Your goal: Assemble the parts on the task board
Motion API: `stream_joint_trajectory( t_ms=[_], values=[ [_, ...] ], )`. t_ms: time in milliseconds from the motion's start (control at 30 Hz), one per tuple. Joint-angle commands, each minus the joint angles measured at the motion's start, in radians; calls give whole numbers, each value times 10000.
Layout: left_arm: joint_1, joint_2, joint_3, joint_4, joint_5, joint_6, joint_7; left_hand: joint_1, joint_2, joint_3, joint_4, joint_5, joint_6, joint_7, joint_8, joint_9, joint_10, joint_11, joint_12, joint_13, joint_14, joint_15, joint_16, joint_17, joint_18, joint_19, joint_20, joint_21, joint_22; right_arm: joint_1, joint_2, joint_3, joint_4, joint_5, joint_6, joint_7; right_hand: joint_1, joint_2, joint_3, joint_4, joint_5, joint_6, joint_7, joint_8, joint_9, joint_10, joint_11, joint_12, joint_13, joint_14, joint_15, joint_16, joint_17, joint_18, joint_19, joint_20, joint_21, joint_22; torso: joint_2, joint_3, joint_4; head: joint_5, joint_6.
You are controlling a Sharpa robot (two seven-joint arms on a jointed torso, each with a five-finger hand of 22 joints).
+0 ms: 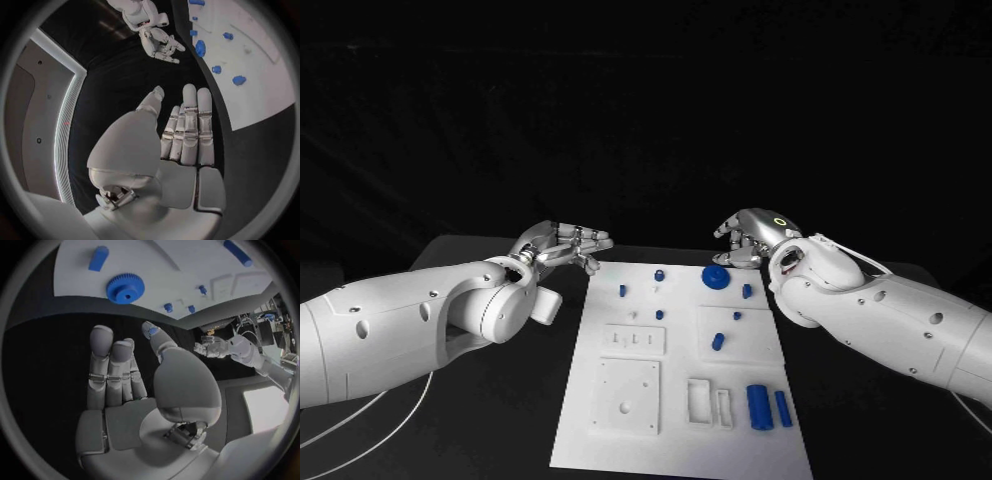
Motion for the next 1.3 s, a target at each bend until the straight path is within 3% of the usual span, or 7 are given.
stream_joint_trajectory(
  t_ms=[33, 267, 567, 1300],
  values=[
    [23, -2, 9, -1, -9, 22, 143, 45, -10, -3, -60, -2, -49, -14, -7, 1, -76, 6, -20, 10, 37, 25, -53, -10, 164, 8, 20, 51, -16, 0, -87, 27, 2, 883, 1097, 70, 149, -2, -251, 102, 95, -146, 87, -5, 17, 50, 100, 1187, 1353, -48, 118, 218, 191, 152, 428, 158, 399, 349, 0, 24, -17, 2, -28],
    [22, 16, 8, -23, -8, 73, 131, 45, -5, 4, -54, -5, -44, -17, -4, 3, -71, 1, -18, 10, 40, 18, -52, -10, 164, 7, 16, 65, -31, -7, -107, 55, -200, 1131, 1736, 14, 80, 20, -343, 115, 536, -261, 113, -25, 18, 957, 157, 2976, 3289, 13, 181, 1210, 1441, 113, 466, 221, 1436, 1446, 3, -9, 20, -48, -35],
    [21, 41, 7, -27, -8, 115, 113, 45, -5, 4, -54, -5, -44, -17, -4, 3, -71, 1, -18, 10, 40, 18, -52, -10, 164, 7, 16, 65, -31, -94, 79, 59, -524, 1160, 2232, -55, 8, 68, -310, 101, 566, -173, 122, -15, 27, 1130, 176, 3253, 3653, 20, 202, 1326, 1708, 122, 461, 251, 1565, 1760, 16, -12, 28, -47, -83],
    [20, 123, 5, -83, -10, 167, 89, 40, 18, -5, -63, -7, -44, -16, -5, 2, -72, 1, -18, 10, 35, 19, -46, -6, 161, -4, 15, 100, -68, -207, 550, 61, -1073, 1312, 1858, 125, -63, 123, -374, 294, 457, -57, 122, -21, 24, 1198, 184, 3300, 3761, 36, 209, 1292, 1755, 121, 478, 256, 1497, 1886, 25, -10, 10, 32, -209]
  ],
)
